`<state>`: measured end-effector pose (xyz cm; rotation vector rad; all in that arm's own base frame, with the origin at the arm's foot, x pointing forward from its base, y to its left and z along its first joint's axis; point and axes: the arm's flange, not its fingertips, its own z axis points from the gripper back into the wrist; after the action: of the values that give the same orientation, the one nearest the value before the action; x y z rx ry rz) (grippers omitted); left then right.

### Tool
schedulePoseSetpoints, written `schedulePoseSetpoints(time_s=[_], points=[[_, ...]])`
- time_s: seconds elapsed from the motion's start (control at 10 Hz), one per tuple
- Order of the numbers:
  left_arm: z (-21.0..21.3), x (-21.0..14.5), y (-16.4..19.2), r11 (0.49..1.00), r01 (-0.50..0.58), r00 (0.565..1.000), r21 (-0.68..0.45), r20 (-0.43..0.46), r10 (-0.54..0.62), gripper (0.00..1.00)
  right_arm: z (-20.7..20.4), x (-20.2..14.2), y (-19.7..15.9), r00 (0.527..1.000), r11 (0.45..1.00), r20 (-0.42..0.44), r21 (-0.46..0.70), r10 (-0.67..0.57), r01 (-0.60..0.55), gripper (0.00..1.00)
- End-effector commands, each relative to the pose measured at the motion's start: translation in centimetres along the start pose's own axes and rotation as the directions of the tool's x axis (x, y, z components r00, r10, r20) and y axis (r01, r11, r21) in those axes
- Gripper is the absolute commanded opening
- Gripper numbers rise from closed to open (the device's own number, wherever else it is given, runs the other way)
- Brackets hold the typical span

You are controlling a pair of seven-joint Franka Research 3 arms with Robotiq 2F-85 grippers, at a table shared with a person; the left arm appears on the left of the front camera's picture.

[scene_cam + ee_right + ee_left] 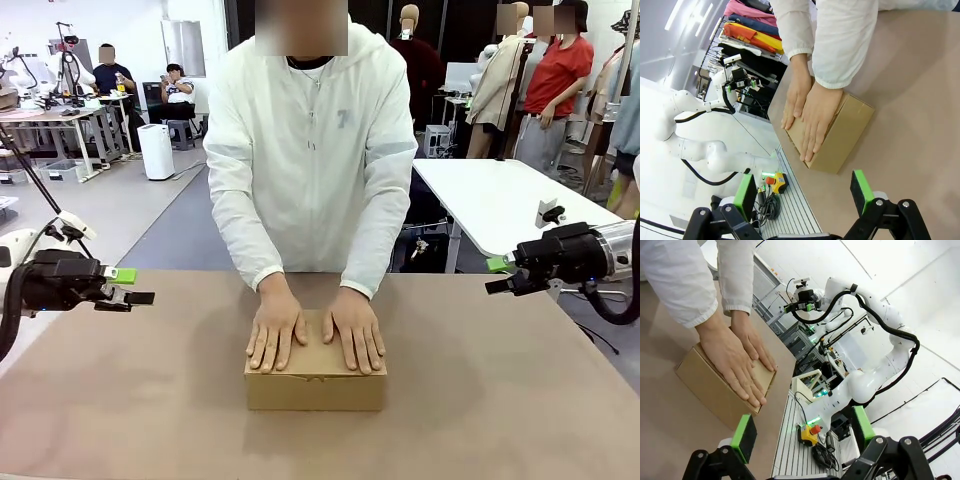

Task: Pack the items into the box.
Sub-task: Close the Mailer Box.

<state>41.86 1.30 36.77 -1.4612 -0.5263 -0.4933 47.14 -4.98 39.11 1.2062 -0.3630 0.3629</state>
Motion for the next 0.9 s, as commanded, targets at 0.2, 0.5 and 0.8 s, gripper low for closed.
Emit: schedulePoseSetpoints(time_s=[0.2,0.5,0.8], points=[[-0.05,-0.14,-0.21,1.0,0.013,1.0,0.004,0.014,-0.013,1.0,0.15,0.03,0.49,1.0,1.0,-0.015,0.002,0.004,-0.004,1.0],[-0.05,-0.14,-0.21,1.0,0.013,1.0,0.004,0.014,-0.013,1.0,0.15,0.03,0.49,1.0,1.0,-0.015,0.002,0.004,-0.004,1.0],[-0.05,-0.14,-0.21,1.0,0.013,1.0,0.004,0.014,-0.013,1.0,0.15,0.03,0.49,1.0,1.0,-0.015,0.002,0.004,-0.004,1.0]])
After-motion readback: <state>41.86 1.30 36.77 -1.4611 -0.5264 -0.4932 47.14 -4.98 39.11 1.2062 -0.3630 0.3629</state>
